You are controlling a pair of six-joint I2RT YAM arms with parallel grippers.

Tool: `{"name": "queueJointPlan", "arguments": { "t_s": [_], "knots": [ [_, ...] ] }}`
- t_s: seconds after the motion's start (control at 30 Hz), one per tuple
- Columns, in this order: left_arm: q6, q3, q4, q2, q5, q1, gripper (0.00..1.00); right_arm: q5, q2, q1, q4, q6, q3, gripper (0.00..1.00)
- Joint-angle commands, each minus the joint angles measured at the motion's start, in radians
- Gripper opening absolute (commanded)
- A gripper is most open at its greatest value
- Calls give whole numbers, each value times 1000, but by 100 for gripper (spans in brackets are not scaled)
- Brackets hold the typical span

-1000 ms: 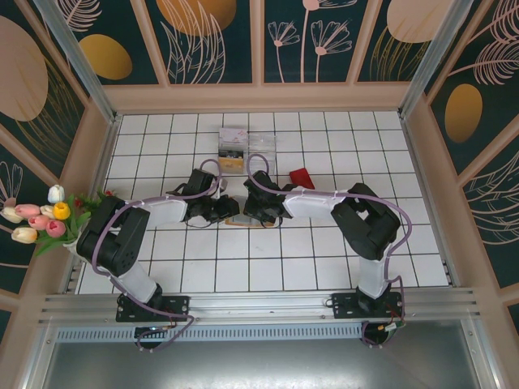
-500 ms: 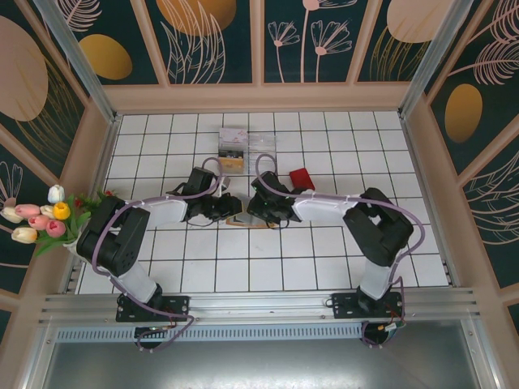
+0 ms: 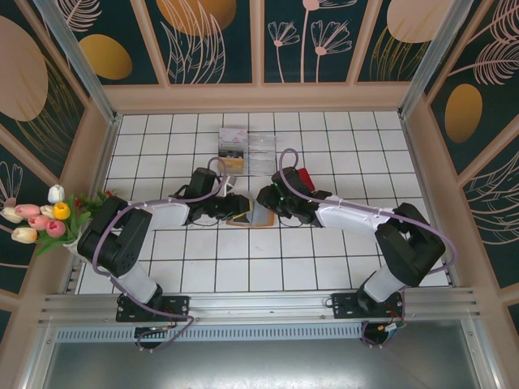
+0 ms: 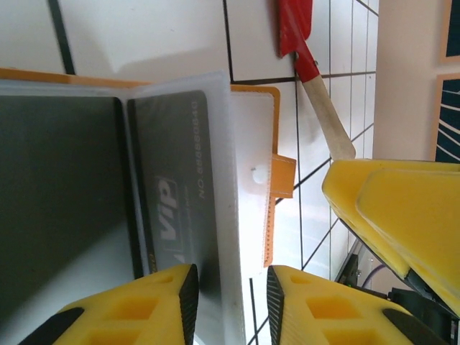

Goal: Take the credit cards out of the card holder

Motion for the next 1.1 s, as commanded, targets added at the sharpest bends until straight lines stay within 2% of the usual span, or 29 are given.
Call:
{"name": "queueJointPlan", "arguments": {
  "t_s": [0.0, 0.47, 0.77, 0.97, 1.07],
  "knots": [
    [-6, 18, 37, 4, 22, -14, 36, 15, -32, -9, 19, 8, -15, 39],
    [-27, 35, 64, 35, 18, -41, 37, 34, -58, -17, -14, -6, -9, 39],
    [-48, 36, 84, 40, 16, -48, 48, 45, -69, -18, -20, -16, -7, 40],
    [-52, 32, 71, 40, -11, -48, 49, 33, -58, -18, -24, -24, 3, 40],
    [-53, 31, 35, 18, -66, -47, 44, 18, -37, -18, -28, -29, 21, 40]
  ]
}}
